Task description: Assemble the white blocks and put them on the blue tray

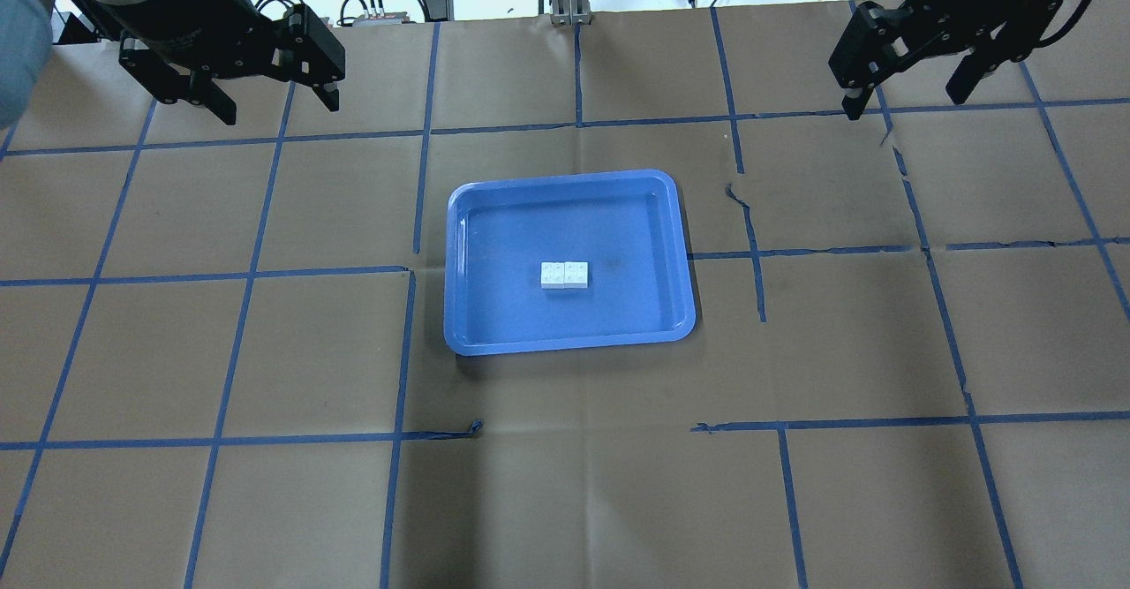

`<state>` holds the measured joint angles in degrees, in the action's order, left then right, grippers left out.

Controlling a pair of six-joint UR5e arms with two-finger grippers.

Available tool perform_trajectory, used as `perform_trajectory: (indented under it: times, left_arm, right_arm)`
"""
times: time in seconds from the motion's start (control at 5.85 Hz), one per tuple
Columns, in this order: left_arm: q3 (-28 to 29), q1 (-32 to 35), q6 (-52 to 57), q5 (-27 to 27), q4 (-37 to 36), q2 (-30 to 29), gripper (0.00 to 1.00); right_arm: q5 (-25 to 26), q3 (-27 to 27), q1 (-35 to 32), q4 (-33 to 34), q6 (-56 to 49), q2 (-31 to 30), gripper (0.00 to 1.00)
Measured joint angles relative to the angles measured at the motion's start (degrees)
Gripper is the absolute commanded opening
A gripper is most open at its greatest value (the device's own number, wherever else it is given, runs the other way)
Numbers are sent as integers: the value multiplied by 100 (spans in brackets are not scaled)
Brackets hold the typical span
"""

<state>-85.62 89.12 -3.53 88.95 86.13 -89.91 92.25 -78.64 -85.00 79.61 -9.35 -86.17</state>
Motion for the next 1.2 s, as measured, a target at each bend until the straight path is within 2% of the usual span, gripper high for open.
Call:
perform_trajectory:
  times: [0.34,0.85,1.2]
  left_arm:
    - [-17,3,9,0,0,0,99]
    - [-35,9,26,0,0,0,99]
    - [-51,9,28,0,-7,6,99]
  right_arm:
    - [216,56,28,-191,756,-22,100]
    - [-115,64,-340,-216,1607,-68,100]
    - [-162,-8,-442,-195,1670,-32,100]
